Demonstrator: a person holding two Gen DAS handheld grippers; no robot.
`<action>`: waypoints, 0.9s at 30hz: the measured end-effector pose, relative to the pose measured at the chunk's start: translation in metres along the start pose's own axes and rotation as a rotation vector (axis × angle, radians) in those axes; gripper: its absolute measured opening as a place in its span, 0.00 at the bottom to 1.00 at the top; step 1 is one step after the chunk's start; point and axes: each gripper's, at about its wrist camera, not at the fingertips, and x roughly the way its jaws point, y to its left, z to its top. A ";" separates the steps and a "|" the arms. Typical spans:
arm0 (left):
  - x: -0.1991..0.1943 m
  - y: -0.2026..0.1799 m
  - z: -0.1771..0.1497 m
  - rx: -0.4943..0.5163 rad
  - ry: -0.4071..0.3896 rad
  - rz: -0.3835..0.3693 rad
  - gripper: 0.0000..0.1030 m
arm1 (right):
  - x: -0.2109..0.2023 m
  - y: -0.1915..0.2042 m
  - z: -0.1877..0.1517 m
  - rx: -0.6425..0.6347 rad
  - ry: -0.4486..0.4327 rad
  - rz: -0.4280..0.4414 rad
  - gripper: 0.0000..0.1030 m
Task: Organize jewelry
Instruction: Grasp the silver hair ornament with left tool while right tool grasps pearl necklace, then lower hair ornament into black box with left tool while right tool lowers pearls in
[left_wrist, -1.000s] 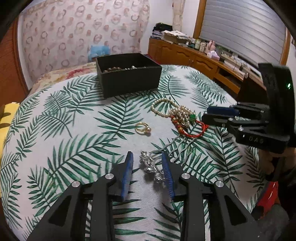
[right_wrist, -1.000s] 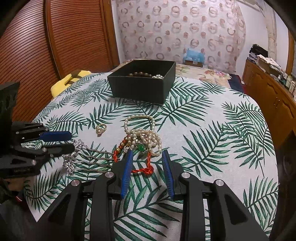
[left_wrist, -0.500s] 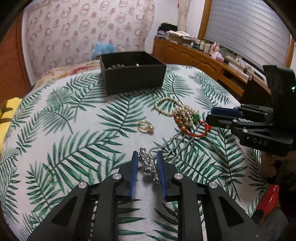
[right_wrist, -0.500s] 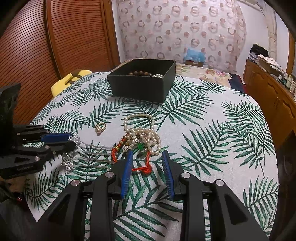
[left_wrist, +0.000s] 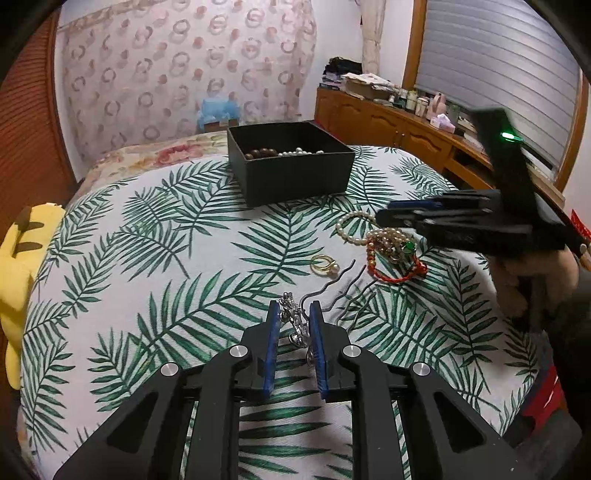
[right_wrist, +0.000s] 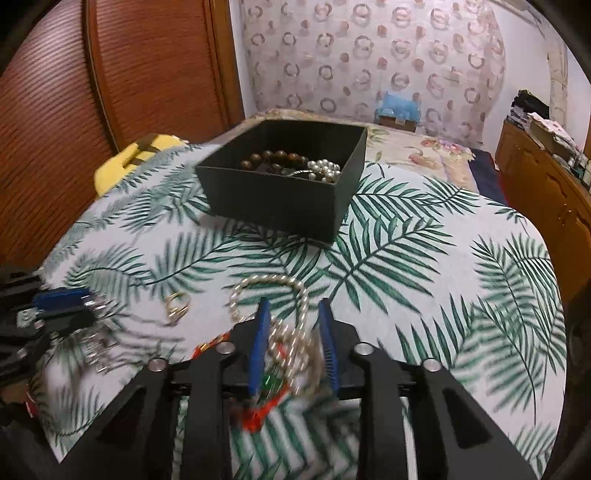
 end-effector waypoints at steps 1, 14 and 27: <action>-0.001 0.002 -0.001 0.000 -0.002 0.006 0.15 | 0.004 0.000 0.002 0.000 0.004 -0.002 0.24; -0.013 0.011 0.002 -0.013 -0.071 0.014 0.06 | -0.024 0.000 0.013 -0.076 -0.058 -0.064 0.05; -0.033 0.007 0.014 -0.013 -0.148 0.015 0.06 | -0.094 0.016 0.046 -0.113 -0.227 -0.062 0.05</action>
